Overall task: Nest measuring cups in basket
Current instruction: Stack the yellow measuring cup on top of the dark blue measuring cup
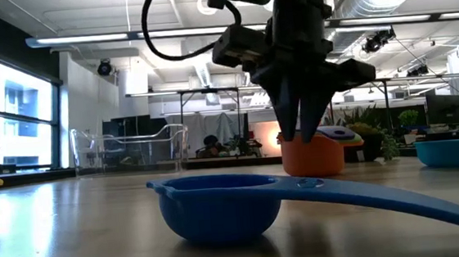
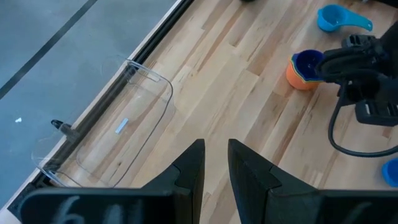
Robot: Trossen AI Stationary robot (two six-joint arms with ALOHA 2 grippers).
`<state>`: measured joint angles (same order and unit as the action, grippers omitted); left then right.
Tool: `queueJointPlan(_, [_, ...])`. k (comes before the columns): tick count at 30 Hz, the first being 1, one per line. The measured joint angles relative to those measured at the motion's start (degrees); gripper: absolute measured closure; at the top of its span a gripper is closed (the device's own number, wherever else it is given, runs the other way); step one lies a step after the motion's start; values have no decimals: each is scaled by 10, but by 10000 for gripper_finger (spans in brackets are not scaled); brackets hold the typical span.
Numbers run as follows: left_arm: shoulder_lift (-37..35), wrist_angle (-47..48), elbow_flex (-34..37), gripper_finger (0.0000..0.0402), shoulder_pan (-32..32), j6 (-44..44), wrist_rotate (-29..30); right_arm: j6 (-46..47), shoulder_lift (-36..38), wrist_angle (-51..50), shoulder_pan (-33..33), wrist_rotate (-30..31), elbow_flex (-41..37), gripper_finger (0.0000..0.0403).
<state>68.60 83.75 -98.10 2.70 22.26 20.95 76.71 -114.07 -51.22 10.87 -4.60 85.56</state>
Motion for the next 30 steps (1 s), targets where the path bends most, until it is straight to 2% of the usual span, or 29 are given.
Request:
queueJointPlan(9, [0,0,0,339,0,0,0,0,0,-51,0,0,0,311])
queueJointPlan(13, [0,0,0,339,0,0,0,-17,0,-44,0,-1,0,311])
queueJointPlan(18, [0,1,0,339,0,0,-6,-56,2,-4,0,-14,0,311])
queueJointPlan(25, [0,48,0,339,-1,17,-78,-140,21,94,-2,-17,0,311])
queueJointPlan(30, [-12,62,13,339,-26,62,-106,-190,37,131,-12,-16,0,311])
